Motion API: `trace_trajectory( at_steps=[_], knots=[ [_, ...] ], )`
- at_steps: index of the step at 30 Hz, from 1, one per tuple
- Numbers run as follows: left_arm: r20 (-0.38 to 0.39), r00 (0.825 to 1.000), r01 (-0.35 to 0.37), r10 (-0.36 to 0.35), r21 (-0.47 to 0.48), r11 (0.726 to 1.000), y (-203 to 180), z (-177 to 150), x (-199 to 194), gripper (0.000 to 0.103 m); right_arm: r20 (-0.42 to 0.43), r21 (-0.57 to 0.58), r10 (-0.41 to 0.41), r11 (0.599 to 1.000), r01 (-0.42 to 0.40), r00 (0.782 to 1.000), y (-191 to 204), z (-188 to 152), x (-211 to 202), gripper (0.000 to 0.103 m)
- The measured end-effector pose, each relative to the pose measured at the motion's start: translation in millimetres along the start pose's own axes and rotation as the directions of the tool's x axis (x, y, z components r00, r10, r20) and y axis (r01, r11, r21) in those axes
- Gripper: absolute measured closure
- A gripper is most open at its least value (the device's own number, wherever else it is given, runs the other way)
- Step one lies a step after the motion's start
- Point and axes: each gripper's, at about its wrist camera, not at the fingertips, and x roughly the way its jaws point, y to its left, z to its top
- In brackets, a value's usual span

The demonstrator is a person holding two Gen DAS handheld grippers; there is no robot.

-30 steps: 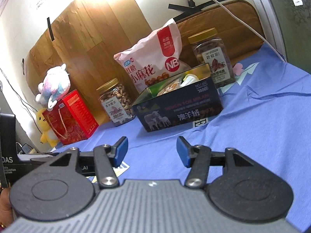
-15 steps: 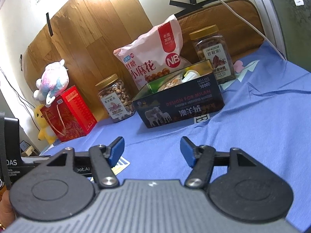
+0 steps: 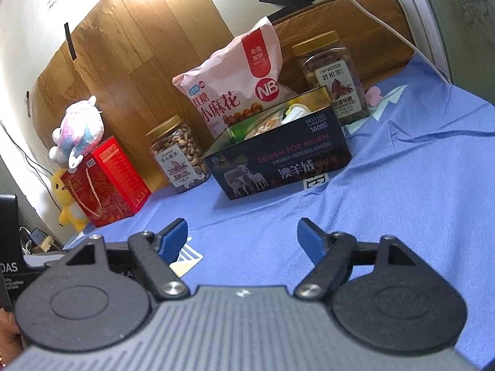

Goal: Organize snacks

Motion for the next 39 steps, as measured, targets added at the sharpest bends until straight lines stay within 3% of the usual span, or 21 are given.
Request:
trace_trajectory(
  at_steps=[21,39],
  knots=[
    [0.049,0.999,-0.018,0.018,0.012,1.0,-3.6,0.0,-13.4,0.0,0.005,0.009,0.004,1.0,-0.004,1.0,-0.4,0.3,-3.8,0.021],
    [-0.019,0.999,-0.031,0.031,0.007,1.0,-0.7,-2.0,-2.4,0.0,0.001,0.025,0.001,1.0,-0.001,1.0,-3.5,-2.0,-3.7,0.021]
  ],
)
